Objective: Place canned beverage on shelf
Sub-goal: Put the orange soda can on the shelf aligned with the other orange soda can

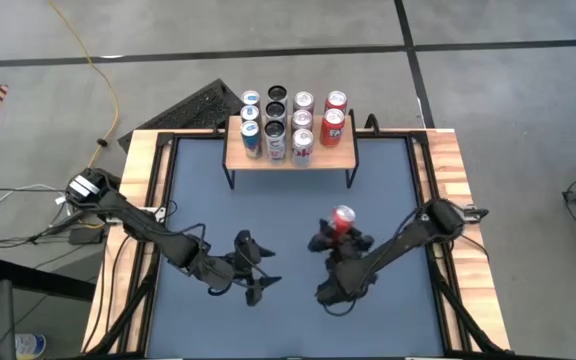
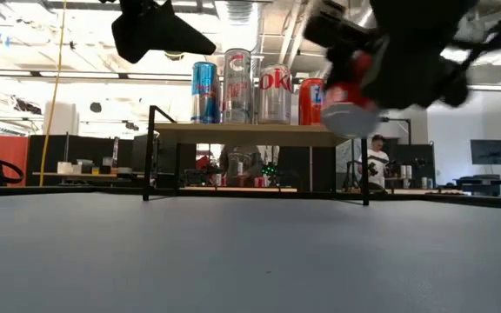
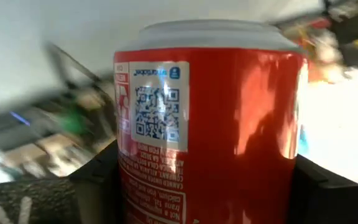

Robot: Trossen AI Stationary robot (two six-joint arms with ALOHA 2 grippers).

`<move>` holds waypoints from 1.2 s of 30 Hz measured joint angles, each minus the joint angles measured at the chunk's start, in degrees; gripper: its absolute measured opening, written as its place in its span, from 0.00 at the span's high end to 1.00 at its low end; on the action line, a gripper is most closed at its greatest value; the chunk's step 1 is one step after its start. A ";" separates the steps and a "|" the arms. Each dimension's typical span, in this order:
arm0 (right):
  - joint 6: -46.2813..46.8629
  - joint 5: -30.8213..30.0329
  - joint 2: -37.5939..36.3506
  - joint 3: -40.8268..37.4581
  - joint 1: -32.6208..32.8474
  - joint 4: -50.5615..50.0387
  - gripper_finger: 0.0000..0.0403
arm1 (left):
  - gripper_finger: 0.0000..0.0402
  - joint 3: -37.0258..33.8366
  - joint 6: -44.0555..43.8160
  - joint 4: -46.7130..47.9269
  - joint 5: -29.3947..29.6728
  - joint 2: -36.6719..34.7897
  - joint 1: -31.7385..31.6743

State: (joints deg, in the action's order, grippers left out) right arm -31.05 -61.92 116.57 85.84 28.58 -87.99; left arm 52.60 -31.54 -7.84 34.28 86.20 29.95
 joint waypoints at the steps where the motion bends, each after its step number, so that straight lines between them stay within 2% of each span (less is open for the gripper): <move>1: -2.81 -5.43 1.35 0.01 0.04 0.02 0.34 | 0.21 0.00 -0.70 0.27 -0.80 0.06 -0.01; 3: -5.13 -13.67 4.08 0.04 -0.33 0.63 0.34 | 0.21 0.00 -0.87 0.64 -1.70 0.06 0.00; 5: -4.79 -18.75 6.57 0.04 -0.67 0.95 0.34 | 0.21 0.00 -1.23 0.63 -2.31 0.06 0.09; 12: -2.60 -20.01 13.25 0.04 -0.29 1.41 0.33 | 0.21 0.00 -2.37 1.26 -2.14 0.06 0.30; 18: -3.53 -10.56 17.50 0.02 -0.35 1.56 0.33 | 0.21 0.00 -0.30 1.25 -2.06 0.08 0.33; 22: -3.87 -4.36 17.80 0.03 0.02 3.01 0.33 | 0.21 0.00 -0.45 1.23 -2.12 0.10 0.33; 29: -7.67 0.51 17.03 0.66 0.05 5.07 0.33 | 0.21 0.00 -0.70 2.35 -2.14 0.11 0.33; 32: -4.39 2.25 17.05 2.02 -0.10 4.67 0.32 | 0.21 0.00 -0.93 2.95 -2.17 0.12 0.24; 36: 2.19 8.38 17.07 5.99 -0.18 2.76 0.26 | 0.21 0.00 -0.35 2.93 -2.32 0.12 0.24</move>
State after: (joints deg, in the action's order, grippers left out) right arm -28.86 -53.53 133.64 91.83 28.40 -85.23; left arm 52.60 -31.89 -4.91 31.97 86.32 30.20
